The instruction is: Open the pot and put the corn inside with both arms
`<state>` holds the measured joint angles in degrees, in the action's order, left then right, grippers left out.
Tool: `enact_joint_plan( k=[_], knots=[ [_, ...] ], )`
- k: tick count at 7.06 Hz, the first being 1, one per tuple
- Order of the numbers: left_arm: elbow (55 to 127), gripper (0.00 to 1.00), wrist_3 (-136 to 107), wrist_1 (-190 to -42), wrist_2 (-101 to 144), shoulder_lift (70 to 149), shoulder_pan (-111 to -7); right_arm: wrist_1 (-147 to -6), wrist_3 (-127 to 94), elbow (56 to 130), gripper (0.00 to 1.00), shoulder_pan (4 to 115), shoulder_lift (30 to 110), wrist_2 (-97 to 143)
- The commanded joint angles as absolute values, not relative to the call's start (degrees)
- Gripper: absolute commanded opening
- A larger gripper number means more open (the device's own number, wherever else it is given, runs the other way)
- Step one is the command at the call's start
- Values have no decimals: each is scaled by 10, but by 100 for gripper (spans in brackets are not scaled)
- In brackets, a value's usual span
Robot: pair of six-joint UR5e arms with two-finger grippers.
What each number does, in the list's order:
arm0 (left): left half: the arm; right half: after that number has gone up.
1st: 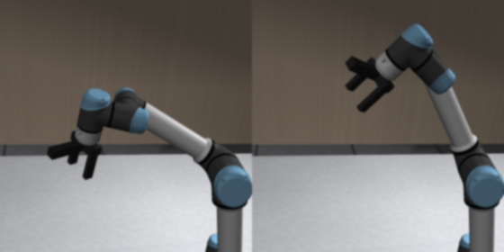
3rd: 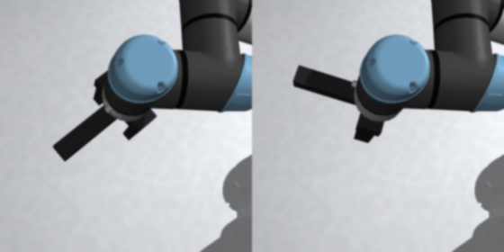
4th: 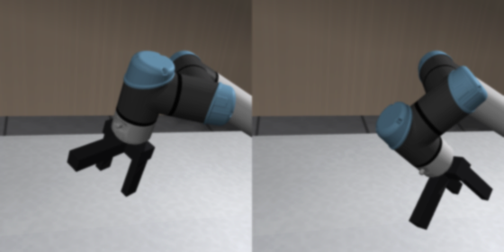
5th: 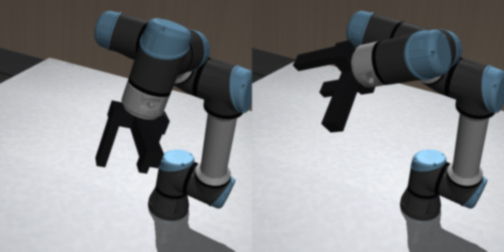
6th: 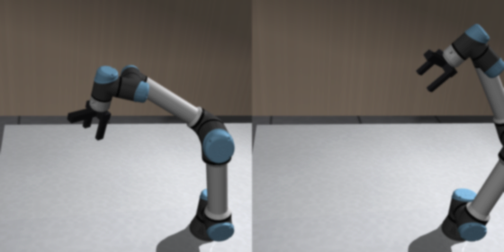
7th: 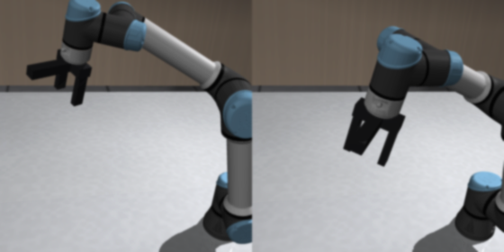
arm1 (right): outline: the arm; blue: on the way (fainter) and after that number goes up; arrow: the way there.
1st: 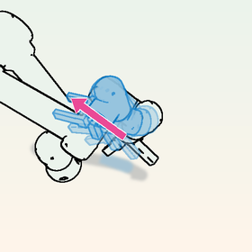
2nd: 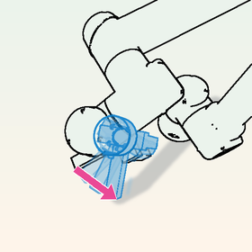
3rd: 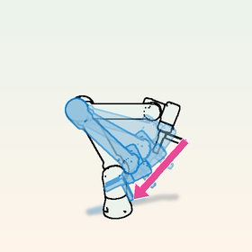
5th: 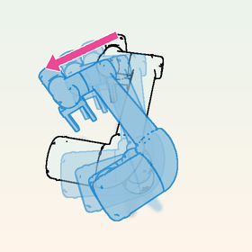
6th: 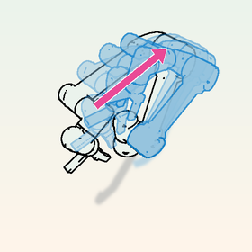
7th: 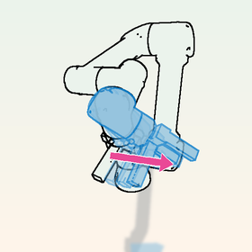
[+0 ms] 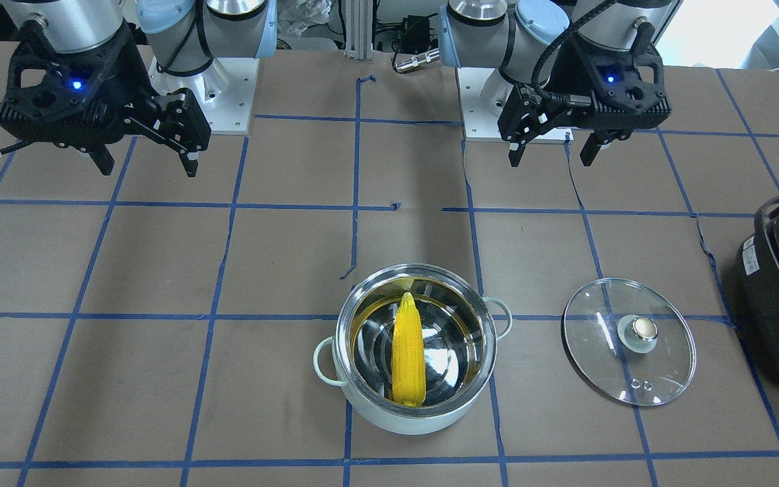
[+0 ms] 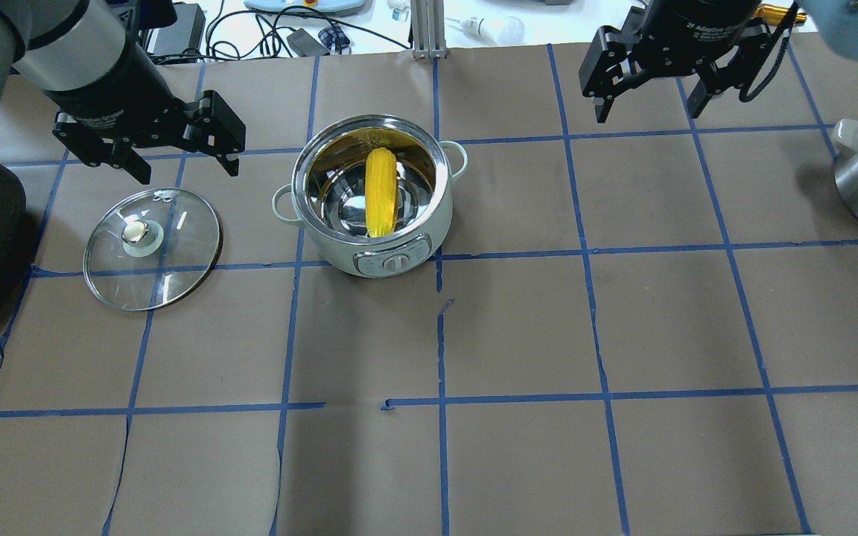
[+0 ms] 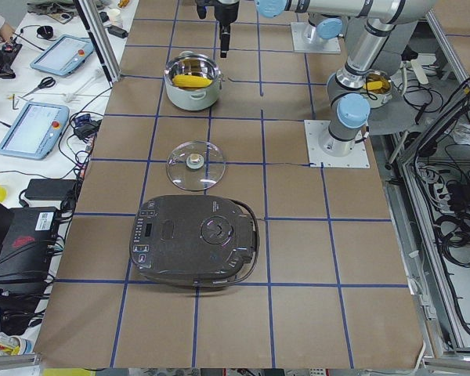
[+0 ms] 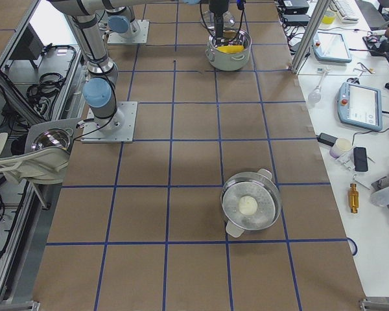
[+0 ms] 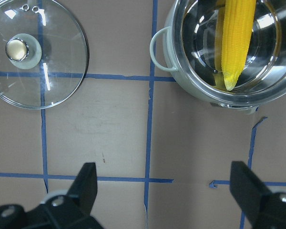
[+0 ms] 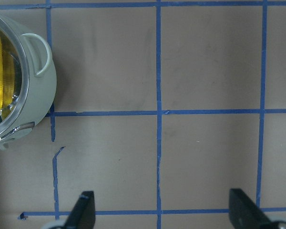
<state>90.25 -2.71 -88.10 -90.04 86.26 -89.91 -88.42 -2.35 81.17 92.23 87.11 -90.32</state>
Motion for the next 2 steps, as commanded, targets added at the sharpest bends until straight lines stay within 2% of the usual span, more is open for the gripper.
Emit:
enact_joint_plan(
  k=[1,2],
  knots=[
    [894,100,-8,-879,-907,860,-898,-894,-20,817,100,922,874,-902],
    [889,100,-1,-884,-904,859,-897,-894,-20,817,100,923,874,-901]
  ],
)
